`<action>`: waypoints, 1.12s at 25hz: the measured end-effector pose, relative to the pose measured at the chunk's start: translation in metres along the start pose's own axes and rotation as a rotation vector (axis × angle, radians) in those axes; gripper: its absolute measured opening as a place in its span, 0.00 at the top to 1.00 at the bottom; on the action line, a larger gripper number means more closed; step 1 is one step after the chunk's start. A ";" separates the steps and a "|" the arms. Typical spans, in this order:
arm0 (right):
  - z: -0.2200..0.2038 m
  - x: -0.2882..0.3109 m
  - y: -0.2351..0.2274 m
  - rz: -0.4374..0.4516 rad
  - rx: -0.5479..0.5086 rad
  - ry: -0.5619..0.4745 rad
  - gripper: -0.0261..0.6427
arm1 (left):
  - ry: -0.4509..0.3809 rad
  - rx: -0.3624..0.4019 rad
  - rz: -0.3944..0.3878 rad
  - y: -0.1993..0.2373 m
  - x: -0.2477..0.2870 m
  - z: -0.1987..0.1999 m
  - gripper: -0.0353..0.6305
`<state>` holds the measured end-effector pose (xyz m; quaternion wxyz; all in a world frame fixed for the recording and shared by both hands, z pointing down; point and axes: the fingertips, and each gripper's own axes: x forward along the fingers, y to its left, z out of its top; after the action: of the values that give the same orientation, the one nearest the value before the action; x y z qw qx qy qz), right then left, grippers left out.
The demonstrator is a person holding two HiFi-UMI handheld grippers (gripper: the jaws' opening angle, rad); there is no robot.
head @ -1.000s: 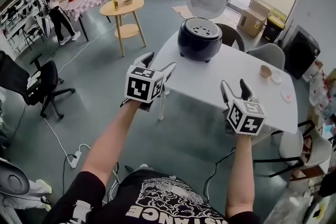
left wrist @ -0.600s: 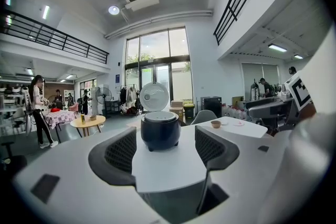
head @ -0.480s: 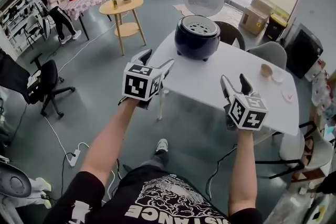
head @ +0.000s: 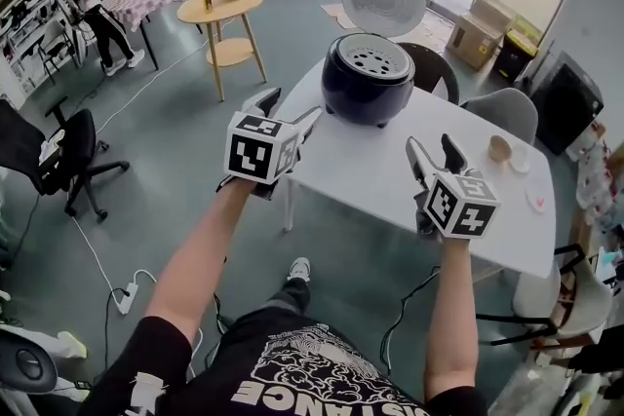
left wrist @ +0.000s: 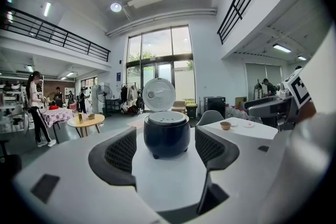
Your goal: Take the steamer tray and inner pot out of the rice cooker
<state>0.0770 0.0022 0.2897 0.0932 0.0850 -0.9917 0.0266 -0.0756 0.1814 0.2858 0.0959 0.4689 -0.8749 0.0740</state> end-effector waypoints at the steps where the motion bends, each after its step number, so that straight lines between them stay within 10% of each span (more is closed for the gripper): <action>1: 0.001 0.014 -0.006 0.002 -0.001 0.004 0.50 | 0.004 -0.002 -0.002 0.006 0.015 0.000 0.44; 28: 0.056 0.355 -0.053 0.086 -0.160 0.158 0.48 | 0.060 -0.038 -0.161 0.180 0.322 0.030 0.44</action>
<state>-0.2678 -0.1119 0.3037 0.1761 0.0324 -0.9829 -0.0420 -0.4030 0.0136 0.3256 0.1366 0.5334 -0.8323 0.0636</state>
